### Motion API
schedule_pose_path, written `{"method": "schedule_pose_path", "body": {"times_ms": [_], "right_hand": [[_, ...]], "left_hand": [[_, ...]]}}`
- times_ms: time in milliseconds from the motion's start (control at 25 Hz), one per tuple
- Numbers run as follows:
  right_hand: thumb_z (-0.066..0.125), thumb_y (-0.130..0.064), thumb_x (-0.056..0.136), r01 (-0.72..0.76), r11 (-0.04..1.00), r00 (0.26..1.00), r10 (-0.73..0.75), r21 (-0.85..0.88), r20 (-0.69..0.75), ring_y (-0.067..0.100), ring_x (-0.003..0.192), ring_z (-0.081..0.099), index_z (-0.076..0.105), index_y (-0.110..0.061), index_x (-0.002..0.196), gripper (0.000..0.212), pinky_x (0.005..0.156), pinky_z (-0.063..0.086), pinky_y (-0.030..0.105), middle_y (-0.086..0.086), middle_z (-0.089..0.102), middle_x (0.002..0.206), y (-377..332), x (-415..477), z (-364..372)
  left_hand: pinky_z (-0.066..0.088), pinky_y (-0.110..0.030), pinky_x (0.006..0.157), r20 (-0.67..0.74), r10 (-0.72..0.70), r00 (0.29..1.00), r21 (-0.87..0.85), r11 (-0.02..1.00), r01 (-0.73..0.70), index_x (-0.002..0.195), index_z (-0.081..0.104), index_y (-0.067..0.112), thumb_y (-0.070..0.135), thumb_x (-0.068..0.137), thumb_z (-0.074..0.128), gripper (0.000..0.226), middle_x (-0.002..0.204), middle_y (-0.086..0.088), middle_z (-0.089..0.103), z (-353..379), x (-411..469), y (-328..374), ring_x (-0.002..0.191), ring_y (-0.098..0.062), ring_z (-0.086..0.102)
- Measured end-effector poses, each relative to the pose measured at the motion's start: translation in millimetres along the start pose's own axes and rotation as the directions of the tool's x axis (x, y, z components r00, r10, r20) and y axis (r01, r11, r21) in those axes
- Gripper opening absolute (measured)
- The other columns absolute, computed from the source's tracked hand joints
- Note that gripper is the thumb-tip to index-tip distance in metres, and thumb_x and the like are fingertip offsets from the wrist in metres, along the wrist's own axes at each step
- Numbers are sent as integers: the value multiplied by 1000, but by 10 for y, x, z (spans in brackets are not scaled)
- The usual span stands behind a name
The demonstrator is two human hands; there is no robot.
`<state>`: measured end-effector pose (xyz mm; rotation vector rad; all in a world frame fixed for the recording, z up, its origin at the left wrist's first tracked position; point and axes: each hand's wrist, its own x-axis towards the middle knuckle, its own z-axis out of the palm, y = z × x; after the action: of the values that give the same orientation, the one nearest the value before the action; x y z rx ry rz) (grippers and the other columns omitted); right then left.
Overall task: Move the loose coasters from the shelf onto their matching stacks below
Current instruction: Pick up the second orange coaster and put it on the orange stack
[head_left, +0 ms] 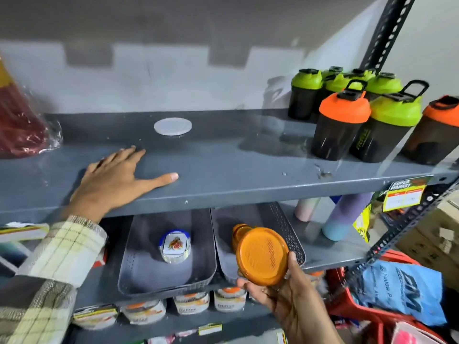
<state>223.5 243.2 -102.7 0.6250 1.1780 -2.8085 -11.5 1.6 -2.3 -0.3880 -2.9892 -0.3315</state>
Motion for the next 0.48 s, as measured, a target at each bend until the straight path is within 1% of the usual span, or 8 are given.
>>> {"method": "schedule_pose_path", "body": {"times_ms": [80,160,240,360,480], "right_hand": [[40,-43,101,19,999,996,-22,-29,-86,52,86,73,53,4,125,55,63,66,39,42,68,104,188,255,-214],[37,-39,105,49,998,987,-54,-36,-152,53,94,71,53,0,128,48,73,66,42,37,69,111,329,553,-427],[36,-38,106,44,998,979,-53,-49,-198,53,97,70,52,-1,129,46,76,65,43,35,68,116,418,868,-566],[37,-36,107,-20,998,970,6,-57,-244,44,85,75,46,-2,134,44,73,66,41,32,64,122,476,1355,-715],[40,-29,108,-23,998,969,7,-64,-246,33,77,78,40,-3,141,42,65,66,37,29,59,131,473,1774,-832]], "left_hand": [[18,-51,120,-5,6,1000,-8,1000,-6,157,29,29,109,45,22,138,167,9,20,15,7,-19,153,-17,18],[19,-51,120,-13,10,1000,-10,1000,-10,157,30,29,109,44,22,138,167,9,21,20,18,-30,153,-17,18],[19,-51,120,-17,6,1000,-18,1000,-6,156,31,30,109,44,22,138,167,9,22,20,22,-29,153,-18,19],[18,-50,119,-18,2,1000,-28,1000,-2,156,31,31,108,46,25,135,166,9,22,17,8,-17,152,-17,19],[17,-49,118,-18,-4,1000,-33,999,3,156,31,33,108,46,25,133,166,11,21,6,3,-5,152,-15,18]]}}
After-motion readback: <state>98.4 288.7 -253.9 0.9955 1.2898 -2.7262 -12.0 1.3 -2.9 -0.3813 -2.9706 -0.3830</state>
